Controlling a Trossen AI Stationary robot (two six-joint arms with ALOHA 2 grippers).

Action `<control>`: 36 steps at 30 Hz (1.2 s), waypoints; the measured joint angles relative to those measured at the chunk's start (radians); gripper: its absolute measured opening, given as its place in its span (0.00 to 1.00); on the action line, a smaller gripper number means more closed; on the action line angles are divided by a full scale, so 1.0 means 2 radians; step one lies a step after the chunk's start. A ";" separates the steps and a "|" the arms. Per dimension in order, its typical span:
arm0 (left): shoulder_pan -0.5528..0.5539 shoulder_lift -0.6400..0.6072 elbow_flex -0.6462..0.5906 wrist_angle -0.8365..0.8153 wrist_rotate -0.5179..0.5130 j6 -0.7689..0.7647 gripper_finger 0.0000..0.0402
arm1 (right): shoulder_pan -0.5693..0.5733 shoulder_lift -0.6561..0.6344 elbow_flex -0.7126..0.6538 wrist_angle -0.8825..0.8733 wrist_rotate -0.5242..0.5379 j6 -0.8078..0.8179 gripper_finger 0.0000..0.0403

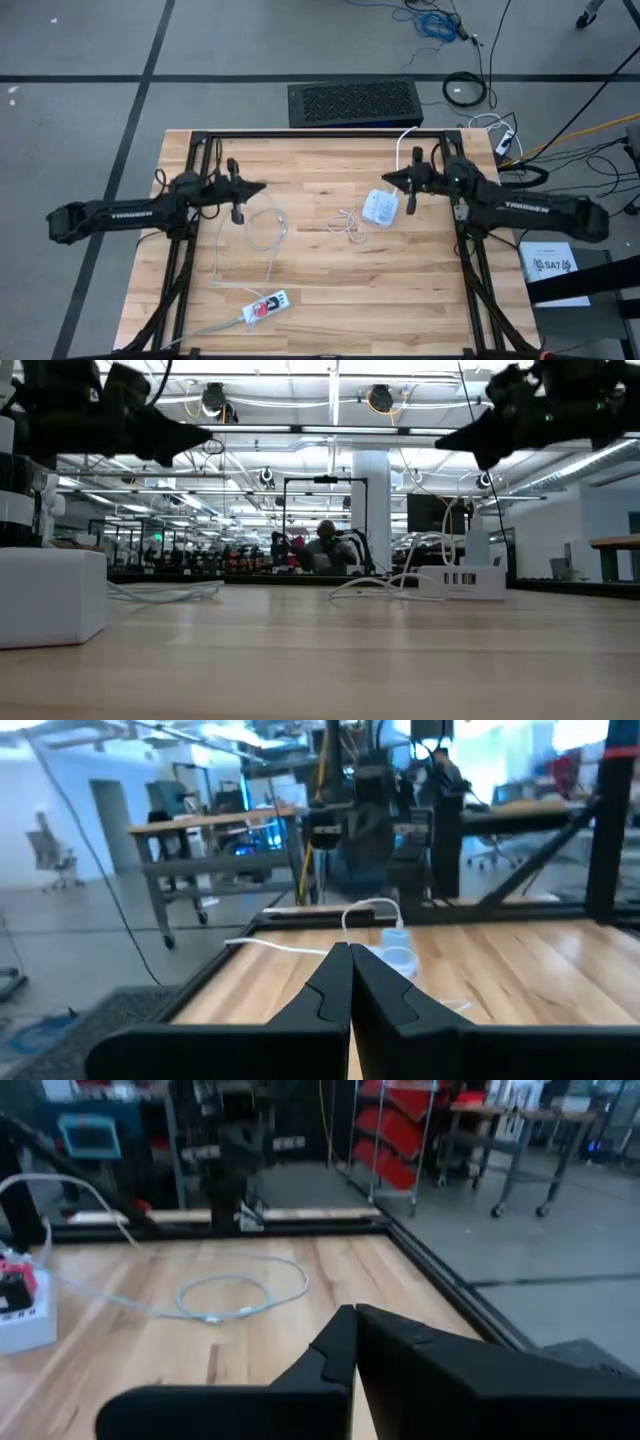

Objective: Insert USB
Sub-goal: Return to Home Position

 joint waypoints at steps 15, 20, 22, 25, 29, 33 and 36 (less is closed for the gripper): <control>0.005 -0.181 -0.068 -0.135 -0.044 -0.039 0.01 | -0.097 -0.323 -0.180 0.017 -0.023 0.024 0.00; -0.014 -0.301 -0.068 -0.240 -0.059 -0.042 0.01 | -0.096 -0.358 -0.179 -0.030 -0.029 0.020 0.00; -0.021 -0.319 -0.068 -0.263 -0.069 -0.044 0.01 | -0.096 -0.359 -0.180 -0.037 -0.034 0.026 0.00; -0.027 -0.319 -0.068 -0.257 -0.081 -0.043 0.01 | -0.097 -0.353 -0.180 -0.028 -0.038 0.032 0.00; -0.030 -0.318 -0.068 -0.233 -0.103 -0.024 0.01 | -0.096 -0.346 -0.179 -0.060 -0.035 0.043 0.00; -0.030 -0.318 -0.068 -0.235 -0.103 -0.024 0.01 | -0.096 -0.324 -0.180 -0.093 0.029 0.061 0.00; -0.030 -0.318 -0.068 -0.257 -0.103 -0.030 0.02 | -0.096 -0.296 -0.180 -0.094 0.042 0.066 0.00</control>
